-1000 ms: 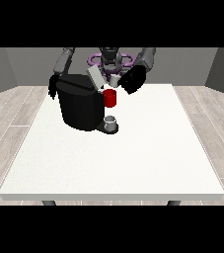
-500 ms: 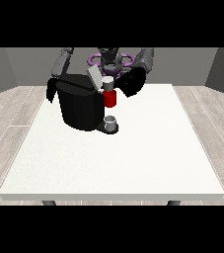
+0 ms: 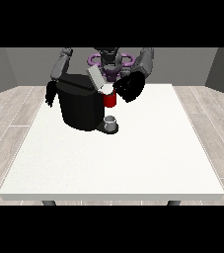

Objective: Insert the coffee pod into the coffee machine and close the lid

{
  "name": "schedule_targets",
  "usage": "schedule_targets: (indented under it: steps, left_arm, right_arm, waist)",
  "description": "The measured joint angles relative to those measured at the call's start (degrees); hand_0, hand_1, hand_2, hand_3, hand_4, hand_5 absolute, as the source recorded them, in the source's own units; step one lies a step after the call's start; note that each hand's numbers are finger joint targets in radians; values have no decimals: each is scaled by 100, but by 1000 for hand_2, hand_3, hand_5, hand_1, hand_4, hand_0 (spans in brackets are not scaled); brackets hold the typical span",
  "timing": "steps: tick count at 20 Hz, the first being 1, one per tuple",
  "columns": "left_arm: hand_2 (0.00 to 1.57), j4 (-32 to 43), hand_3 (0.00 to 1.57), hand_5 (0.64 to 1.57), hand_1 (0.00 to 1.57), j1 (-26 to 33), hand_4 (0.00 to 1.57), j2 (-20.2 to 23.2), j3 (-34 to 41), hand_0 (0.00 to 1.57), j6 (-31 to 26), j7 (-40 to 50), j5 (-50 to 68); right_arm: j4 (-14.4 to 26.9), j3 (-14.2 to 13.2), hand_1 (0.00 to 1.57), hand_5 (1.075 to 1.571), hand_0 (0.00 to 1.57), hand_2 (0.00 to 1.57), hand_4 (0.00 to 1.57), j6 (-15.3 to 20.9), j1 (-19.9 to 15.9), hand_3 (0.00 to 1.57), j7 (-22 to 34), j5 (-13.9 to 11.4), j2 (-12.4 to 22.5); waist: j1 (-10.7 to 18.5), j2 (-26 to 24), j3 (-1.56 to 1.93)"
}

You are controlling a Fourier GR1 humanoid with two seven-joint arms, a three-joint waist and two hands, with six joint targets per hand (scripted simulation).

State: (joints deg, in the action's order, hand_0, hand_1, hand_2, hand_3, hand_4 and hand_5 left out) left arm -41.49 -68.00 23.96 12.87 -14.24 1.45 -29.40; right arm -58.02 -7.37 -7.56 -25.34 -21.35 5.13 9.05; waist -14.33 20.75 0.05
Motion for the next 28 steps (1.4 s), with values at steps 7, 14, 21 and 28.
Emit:
schedule_targets:
  steps: [7, 14, 21, 28]
  left_arm:
    - [1448, 119, 1396, 1571, 1432, -81, 614, 84, 55, 1432, 125, -82, -1]
    - [0, 109, 0, 1571, 0, 108, 0, -178, 106, 0, 294, -319, 134]
    - [0, -40, 0, 1571, 0, 1272, 0, -1010, 135, 0, 186, -1043, 628]
    - [0, -9, 0, 1571, 0, 2842, 233, -1572, 391, 0, -196, -1804, 1284]
  right_arm:
    - [101, -27, 0, 1571, 0, 0, 326, -80, -103, 0, -14, 40, 17]
    - [264, -112, 0, 1571, 0, 0, 245, -128, -82, 0, -17, 121, 25]
    - [470, -188, 0, 1571, 0, 0, 227, -311, 796, 0, -440, 184, 0]
    - [275, 52, 0, 1571, 0, 0, 91, -311, 1801, 0, -540, 38, -197]
  waist:
    - [-72, 60, 0]
    - [37, -94, 2]
    - [529, -999, -2]
    - [1025, -2291, -12]
